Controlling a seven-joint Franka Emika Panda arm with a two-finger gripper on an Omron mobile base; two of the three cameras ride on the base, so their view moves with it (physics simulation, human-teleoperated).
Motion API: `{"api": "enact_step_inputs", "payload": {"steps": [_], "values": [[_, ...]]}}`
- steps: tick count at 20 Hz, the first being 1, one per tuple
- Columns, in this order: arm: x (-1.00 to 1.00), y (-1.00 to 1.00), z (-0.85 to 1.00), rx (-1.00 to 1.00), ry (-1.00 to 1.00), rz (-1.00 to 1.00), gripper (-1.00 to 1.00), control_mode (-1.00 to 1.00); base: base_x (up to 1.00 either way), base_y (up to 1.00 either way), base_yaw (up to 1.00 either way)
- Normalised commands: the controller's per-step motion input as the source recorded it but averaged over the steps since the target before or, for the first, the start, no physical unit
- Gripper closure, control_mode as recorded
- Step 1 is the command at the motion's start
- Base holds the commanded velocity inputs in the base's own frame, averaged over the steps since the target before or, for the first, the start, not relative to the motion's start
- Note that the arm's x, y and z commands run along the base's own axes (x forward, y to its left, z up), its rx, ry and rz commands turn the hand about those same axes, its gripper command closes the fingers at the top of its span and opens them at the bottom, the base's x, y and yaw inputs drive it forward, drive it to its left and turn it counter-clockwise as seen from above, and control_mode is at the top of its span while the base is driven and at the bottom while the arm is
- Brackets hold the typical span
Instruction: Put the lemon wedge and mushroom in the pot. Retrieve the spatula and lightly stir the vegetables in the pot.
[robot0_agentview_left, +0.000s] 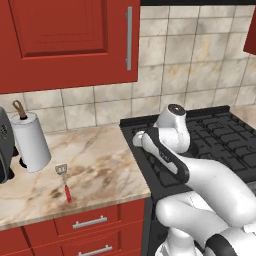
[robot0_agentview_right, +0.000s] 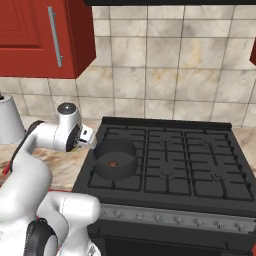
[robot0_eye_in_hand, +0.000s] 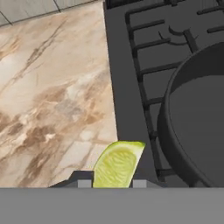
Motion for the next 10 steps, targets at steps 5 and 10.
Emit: {"api": "enact_step_inputs", "payload": {"steps": [5,10], "values": [[0.00,-0.70,0.52,-0.09,0.01,0.05,1.00,-1.00,0.00,0.00,0.00],[0.27,-0.82,0.19,-0.11,0.17,0.04,1.00,-1.00,0.00,0.00,0.00]]}}
